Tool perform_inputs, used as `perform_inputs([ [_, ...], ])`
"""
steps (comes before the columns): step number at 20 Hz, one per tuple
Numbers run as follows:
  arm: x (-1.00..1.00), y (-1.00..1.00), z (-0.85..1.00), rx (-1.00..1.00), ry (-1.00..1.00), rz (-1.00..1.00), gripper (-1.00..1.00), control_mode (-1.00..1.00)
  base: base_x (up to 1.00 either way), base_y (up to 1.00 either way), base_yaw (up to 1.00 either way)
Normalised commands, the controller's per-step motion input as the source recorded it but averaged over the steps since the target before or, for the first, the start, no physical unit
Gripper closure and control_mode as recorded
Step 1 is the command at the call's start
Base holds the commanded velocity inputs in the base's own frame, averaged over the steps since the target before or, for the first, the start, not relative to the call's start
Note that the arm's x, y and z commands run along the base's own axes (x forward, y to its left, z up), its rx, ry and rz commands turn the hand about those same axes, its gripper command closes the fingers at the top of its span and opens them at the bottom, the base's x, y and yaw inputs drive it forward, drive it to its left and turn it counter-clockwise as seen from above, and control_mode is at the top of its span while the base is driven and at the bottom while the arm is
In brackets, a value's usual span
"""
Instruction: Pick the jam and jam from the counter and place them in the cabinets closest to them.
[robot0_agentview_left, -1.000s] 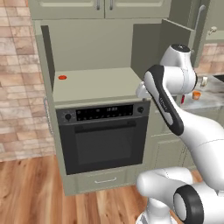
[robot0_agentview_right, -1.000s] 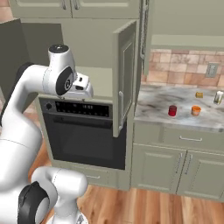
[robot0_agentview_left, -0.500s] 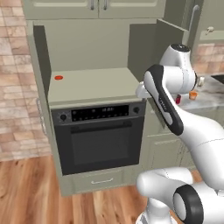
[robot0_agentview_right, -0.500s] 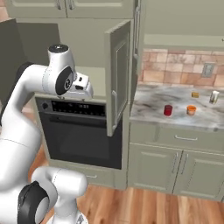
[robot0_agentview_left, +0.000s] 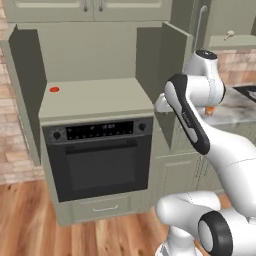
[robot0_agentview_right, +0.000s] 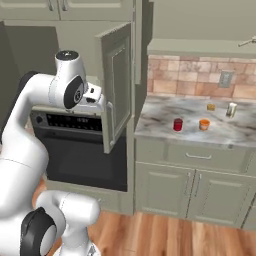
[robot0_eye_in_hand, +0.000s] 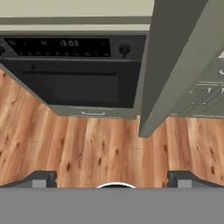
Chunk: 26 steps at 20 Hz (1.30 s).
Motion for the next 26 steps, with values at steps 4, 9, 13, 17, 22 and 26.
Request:
perform_inputs([
  [4,0.0,0.0,0.0,0.0,0.0,0.0,-1.0,1.0,-0.15,-0.43,0.0],
  [9,0.0,0.0,0.0,0.0,0.0,0.0,-1.0,1.0,-0.14,-0.43,0.0],
  [13,0.0,0.0,0.0,0.0,0.0,0.0,-1.0,1.0,-0.15,-0.45,0.0],
  [17,0.0,0.0,0.0,0.0,0.0,0.0,-1.0,1.0,-0.15,-0.46,0.0],
  [22,0.0,0.0,0.0,0.0,0.0,0.0,-1.0,1.0,-0.15,-0.46,0.0],
  [26,0.0,0.0,0.0,0.0,0.0,0.0,-1.0,1.0,-0.16,-0.47,0.0],
])
